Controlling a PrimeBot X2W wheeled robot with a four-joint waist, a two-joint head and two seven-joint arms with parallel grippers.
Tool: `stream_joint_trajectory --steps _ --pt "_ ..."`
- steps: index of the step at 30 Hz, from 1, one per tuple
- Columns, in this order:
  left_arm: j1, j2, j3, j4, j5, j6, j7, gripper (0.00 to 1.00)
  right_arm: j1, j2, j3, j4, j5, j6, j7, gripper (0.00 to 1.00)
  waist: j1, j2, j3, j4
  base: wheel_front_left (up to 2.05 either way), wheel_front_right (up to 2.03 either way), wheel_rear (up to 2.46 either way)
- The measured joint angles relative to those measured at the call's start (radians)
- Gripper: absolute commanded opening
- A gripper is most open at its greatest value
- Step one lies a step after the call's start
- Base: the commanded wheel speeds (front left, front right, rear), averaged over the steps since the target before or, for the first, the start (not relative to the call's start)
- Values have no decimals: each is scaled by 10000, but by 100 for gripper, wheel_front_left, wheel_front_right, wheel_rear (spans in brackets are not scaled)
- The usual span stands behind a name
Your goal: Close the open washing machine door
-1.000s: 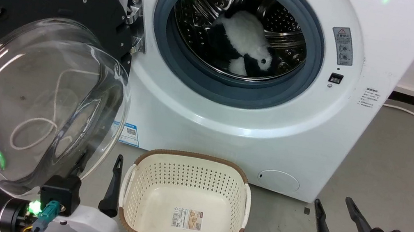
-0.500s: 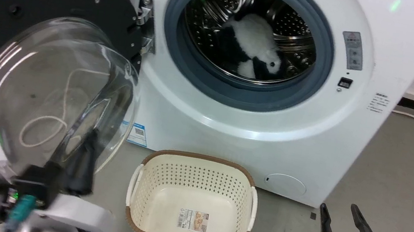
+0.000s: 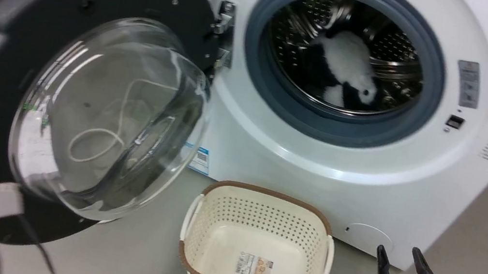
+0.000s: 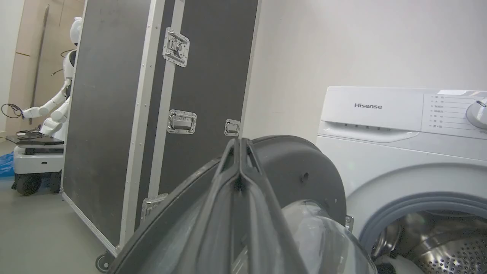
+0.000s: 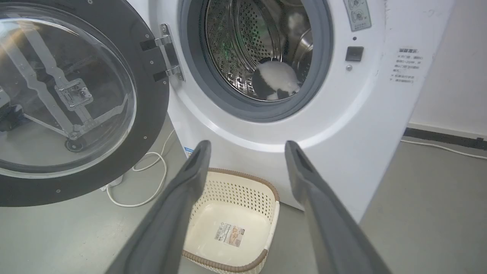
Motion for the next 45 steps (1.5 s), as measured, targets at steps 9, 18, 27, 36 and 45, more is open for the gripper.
stream_joint_trajectory --steps 9,18,27,36,45 --pt "-242 491 2094 1965 -320 -541 -171 0 15 0 -6 169 259 0 -173 100 0 0 40 616 0 0 0" --pt "-1169 1931 2589 5047 -1239 -811 1197 0 4 0 -263 -27 142 0 -63 100 2 0 683 720 0 0 0" --pt "-1794 2571 1804 6134 -2847 -1233 3402 0 4 0 -422 -456 104 0 171 100 2 0 1156 967 0 0 0" --pt "-1145 3170 360 5200 -5879 -1323 5718 0 2 0 -550 -462 295 0 86 100 0 0 1141 1484 0 0 0" --pt "22 3315 -1695 3302 -7421 -1409 6955 0 3 4 -1783 -36 570 0 -443 100 0 0 655 2038 0 0 0"
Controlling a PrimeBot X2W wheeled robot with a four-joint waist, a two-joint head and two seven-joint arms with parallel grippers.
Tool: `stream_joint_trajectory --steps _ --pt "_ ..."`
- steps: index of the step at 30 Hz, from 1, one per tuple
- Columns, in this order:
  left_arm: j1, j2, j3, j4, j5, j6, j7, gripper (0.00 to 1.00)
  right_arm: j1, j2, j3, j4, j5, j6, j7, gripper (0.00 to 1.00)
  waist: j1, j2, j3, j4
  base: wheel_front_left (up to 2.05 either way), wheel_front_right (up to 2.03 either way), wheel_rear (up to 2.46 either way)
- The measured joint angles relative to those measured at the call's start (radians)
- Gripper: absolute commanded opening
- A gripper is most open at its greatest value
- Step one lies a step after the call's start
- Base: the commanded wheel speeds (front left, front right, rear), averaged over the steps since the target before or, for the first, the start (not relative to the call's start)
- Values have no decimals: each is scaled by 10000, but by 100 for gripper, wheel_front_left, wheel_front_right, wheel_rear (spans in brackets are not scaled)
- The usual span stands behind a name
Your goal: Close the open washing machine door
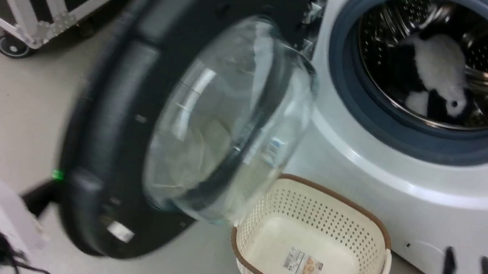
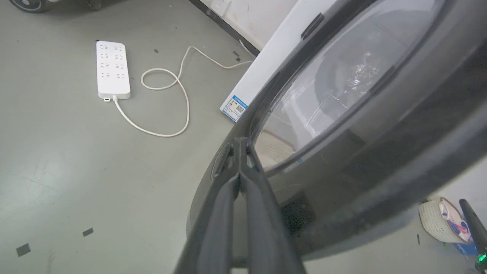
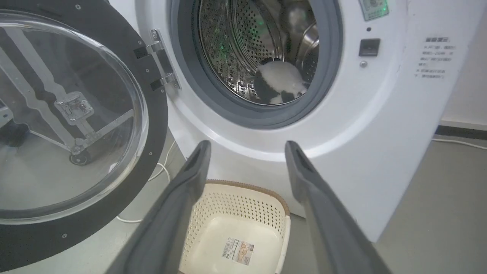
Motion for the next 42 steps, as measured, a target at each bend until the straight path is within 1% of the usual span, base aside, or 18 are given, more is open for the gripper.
stream_joint_trajectory --steps 5,8,13,17,20,22,29,36,39,42 --pt "433 13 -1553 -1524 -650 -82 527 0 -5 -2 -685 140 17 0 -167 100 0 0 -289 154 0 0 0" --pt "517 48 -2635 -2299 -754 -88 817 0 -16 0 -865 190 56 0 -236 100 0 0 -356 43 0 0 0" --pt "459 121 -4416 -3091 -828 -169 901 0 -20 -2 -986 286 244 0 -339 100 0 0 -347 -402 0 0 0" --pt "-244 107 -5787 -3127 -792 -182 372 0 -27 0 -1053 359 395 0 -426 100 0 0 -248 -935 0 0 0" --pt "-1076 96 -6665 -2650 -500 -261 -311 0 -64 2 -1124 420 499 0 -522 100 0 0 -125 -1419 0 0 0" --pt "-1696 44 -7118 -2128 -142 -263 -965 0 -100 0 -1151 453 570 0 -594 100 1 0 -30 -1778 0 0 0" --pt "-3709 -466 -8280 384 775 -261 -3080 0 -337 2 -1081 583 752 0 -698 100 2 0 349 -3202 0 0 0" --pt "-5558 -1235 -9031 2552 1103 -263 -4610 0 -479 0 -965 836 1005 0 -863 100 2 1 814 -4525 0 0 0" --pt "-6211 -1572 -9194 3457 1195 -265 -5127 0 -501 -2 -949 901 1014 0 -895 100 3 1 1023 -4898 0 0 0" --pt "-6640 -1843 -9298 4194 1200 -265 -5624 0 -530 0 -951 972 1014 0 -903 100 3 1 1138 -5107 0 0 0"
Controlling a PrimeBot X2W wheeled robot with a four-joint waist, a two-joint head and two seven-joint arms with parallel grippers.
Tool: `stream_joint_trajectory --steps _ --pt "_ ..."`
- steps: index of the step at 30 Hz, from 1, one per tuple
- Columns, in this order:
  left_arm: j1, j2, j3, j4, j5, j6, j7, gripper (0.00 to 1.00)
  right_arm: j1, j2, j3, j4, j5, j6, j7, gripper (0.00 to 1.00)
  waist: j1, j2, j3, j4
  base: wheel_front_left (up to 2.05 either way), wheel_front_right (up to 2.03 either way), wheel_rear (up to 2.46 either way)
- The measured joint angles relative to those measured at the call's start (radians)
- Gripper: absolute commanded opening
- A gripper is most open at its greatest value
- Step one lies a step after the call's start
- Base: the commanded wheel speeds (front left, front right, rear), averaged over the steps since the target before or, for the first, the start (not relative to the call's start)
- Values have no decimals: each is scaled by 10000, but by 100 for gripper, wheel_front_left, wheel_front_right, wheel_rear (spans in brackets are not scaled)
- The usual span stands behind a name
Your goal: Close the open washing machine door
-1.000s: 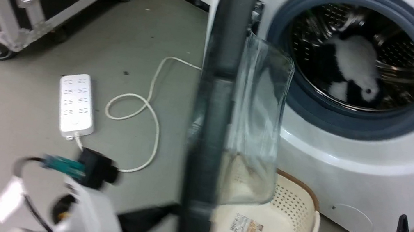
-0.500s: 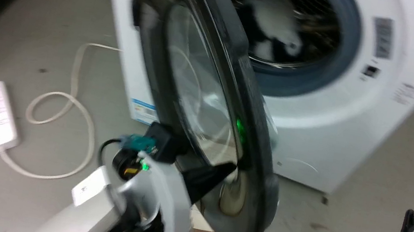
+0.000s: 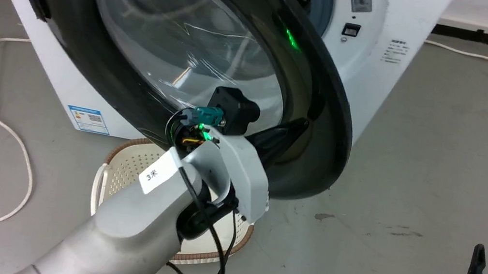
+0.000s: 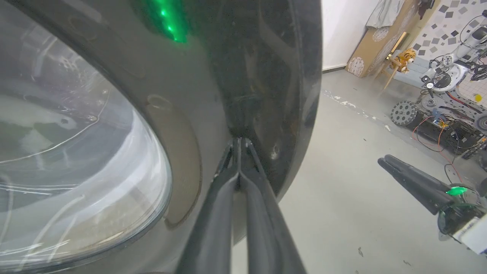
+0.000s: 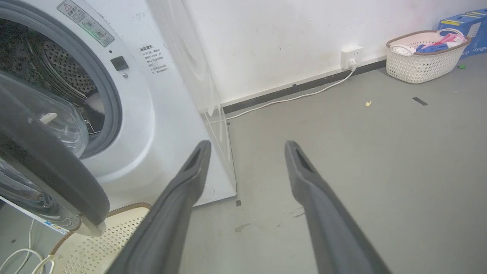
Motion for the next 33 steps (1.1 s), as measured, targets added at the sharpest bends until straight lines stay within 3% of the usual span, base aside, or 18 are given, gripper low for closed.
stream_joint_trajectory --steps 5,9,12,16,18,21,24,33 --pt "-127 -25 65 382 -274 0 -853 0 -35 -2 0 12 -15 0 -4 100 -1 0 -195 166 0 0 0" --pt "-122 397 802 150 -313 240 -1992 0 -15 -2 38 15 -42 0 -6 100 -3 0 -506 509 0 0 0" --pt "-65 984 1555 -209 151 1101 -2535 0 67 0 138 13 -44 0 -21 100 -3 0 -746 816 0 0 0" --pt "525 1856 2842 -1045 1264 2688 -2704 0 84 0 286 10 -42 0 -44 100 -3 0 -1031 1196 0 0 0" --pt "1166 2098 3465 -1653 1714 3168 -2704 0 104 2 328 10 -42 0 -44 100 -3 -1 -1158 1351 0 0 0" --pt "2323 2253 4138 -2261 2084 3490 -2708 0 166 0 382 23 -40 0 -44 100 -3 -1 -1321 1511 0 0 0" --pt "3550 2286 4472 -2587 2199 3438 -2713 0 241 0 502 86 -33 0 -44 100 -4 -1 -1505 1579 0 0 0" --pt "6016 2266 4763 -2625 1676 2316 -2713 0 435 0 798 180 79 0 -44 100 -4 -1 -1801 1748 0 0 0"
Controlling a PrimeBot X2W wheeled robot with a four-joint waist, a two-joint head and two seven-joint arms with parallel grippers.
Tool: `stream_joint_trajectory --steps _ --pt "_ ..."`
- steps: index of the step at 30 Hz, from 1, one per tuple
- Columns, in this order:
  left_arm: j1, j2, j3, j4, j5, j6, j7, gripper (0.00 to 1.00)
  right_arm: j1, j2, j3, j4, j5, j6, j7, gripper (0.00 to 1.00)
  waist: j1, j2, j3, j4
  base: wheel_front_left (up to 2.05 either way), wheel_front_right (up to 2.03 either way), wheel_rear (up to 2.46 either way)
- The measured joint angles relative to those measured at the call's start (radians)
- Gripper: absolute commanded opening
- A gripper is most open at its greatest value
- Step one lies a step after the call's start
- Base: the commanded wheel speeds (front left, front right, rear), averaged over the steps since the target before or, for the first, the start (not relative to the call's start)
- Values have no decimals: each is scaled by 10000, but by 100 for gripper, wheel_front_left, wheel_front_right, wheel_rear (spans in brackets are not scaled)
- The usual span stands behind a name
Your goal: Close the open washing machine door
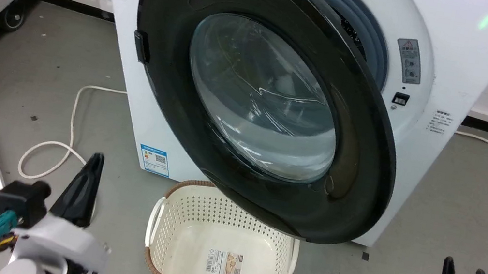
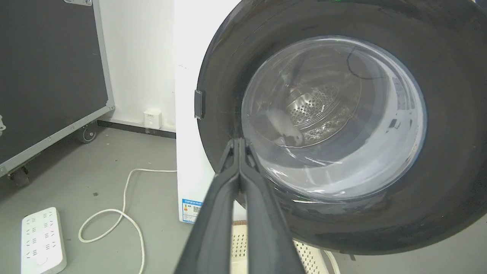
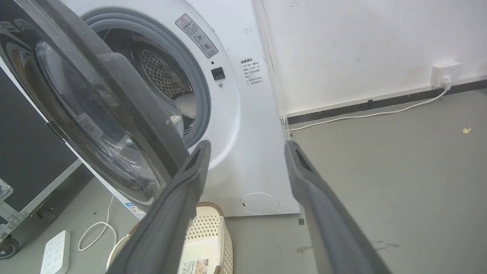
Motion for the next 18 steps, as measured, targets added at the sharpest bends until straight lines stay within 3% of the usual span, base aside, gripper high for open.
stream_joint_trajectory --steps 7,8,9,17,18 --pt "878 -412 621 198 -150 -412 0 0 24 2 244 79 98 0 0 100 1 0 -112 110 0 0 0" --pt "958 -472 640 280 -173 -477 0 29 24 0 278 96 100 0 0 100 0 0 -127 112 0 0 0" --pt "1005 -527 656 360 -188 -539 0 98 24 0 305 109 102 0 0 100 1 0 -139 113 0 0 0" --pt "1055 -727 941 489 100 -658 0 100 24 0 347 63 59 0 0 100 0 0 -171 85 0 0 0" --pt "1055 -756 976 483 157 -658 0 100 24 2 311 40 35 0 0 40 1 0 -168 79 0 0 0"
